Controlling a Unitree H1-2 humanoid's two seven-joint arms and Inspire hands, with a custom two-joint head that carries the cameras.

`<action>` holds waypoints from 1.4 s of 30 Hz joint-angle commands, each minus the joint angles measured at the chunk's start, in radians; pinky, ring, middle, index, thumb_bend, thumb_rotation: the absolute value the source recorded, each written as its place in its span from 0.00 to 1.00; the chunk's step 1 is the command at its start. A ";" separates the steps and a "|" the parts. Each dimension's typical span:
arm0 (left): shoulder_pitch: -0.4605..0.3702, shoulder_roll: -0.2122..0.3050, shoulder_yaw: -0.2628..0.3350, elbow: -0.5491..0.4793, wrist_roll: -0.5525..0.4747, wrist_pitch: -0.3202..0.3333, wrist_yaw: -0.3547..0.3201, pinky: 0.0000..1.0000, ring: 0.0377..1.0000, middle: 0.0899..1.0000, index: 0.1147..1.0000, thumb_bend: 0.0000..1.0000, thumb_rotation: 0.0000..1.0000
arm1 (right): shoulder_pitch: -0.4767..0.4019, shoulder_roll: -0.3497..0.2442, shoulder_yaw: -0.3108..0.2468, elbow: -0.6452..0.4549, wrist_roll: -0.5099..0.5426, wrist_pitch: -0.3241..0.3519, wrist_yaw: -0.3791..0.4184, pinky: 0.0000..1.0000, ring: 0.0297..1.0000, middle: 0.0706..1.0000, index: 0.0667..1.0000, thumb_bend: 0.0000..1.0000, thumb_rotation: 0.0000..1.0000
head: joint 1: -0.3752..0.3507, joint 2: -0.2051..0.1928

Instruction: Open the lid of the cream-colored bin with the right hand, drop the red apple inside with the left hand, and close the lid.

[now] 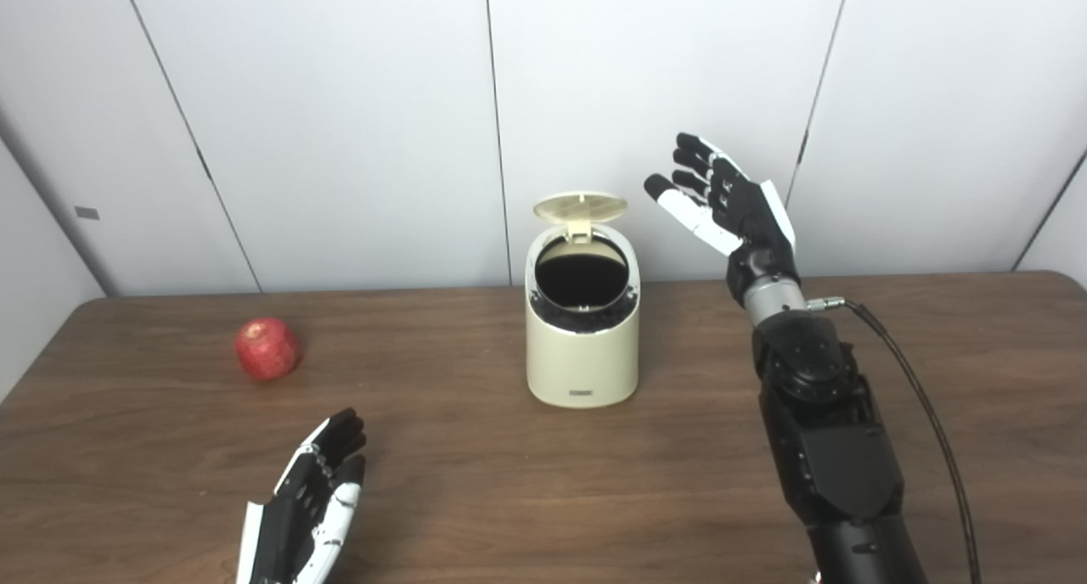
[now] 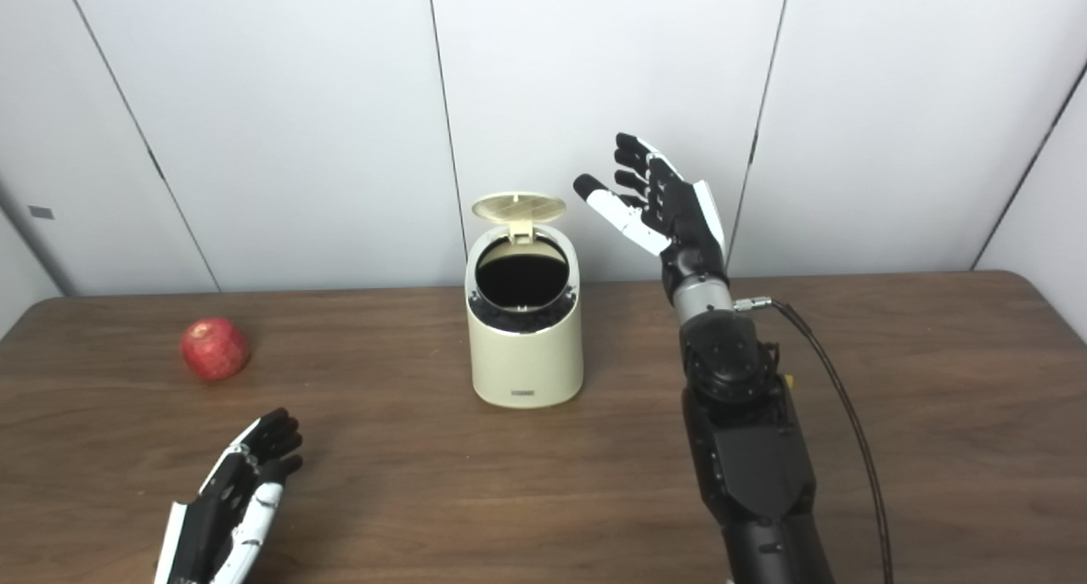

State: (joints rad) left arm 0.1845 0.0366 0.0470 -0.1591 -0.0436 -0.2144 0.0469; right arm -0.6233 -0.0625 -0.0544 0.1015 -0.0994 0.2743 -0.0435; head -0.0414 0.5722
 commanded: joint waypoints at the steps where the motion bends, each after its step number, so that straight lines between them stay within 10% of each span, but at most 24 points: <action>1: 0.050 -0.032 -0.014 0.053 -0.008 -0.022 -0.005 0.82 0.84 0.84 0.84 0.44 0.56 | 0.001 -0.014 0.001 -0.074 0.017 0.007 0.020 0.78 0.83 0.84 0.84 0.55 0.55 | -0.003 0.001; 20: 0.043 -0.035 0.004 0.051 -0.021 -0.016 -0.019 0.83 0.83 0.83 0.83 0.43 0.59 | 0.415 -0.108 -0.018 -0.383 0.169 0.039 0.152 0.87 0.90 0.90 0.88 0.58 0.74 | -0.017 0.009; 42: 0.059 -0.057 0.006 0.009 -0.042 0.006 -0.018 0.82 0.83 0.82 0.83 0.47 0.62 | 0.570 -0.065 -0.074 -0.304 0.210 -0.163 0.110 1.00 1.00 0.98 0.92 0.54 1.00 | 0.085 0.026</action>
State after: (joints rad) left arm 0.1895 0.0202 0.0691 -0.1662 -0.0748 -0.2095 0.0261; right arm -0.0377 -0.1150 -0.1162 -0.1998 0.0962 0.1747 0.0626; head 0.0428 0.5967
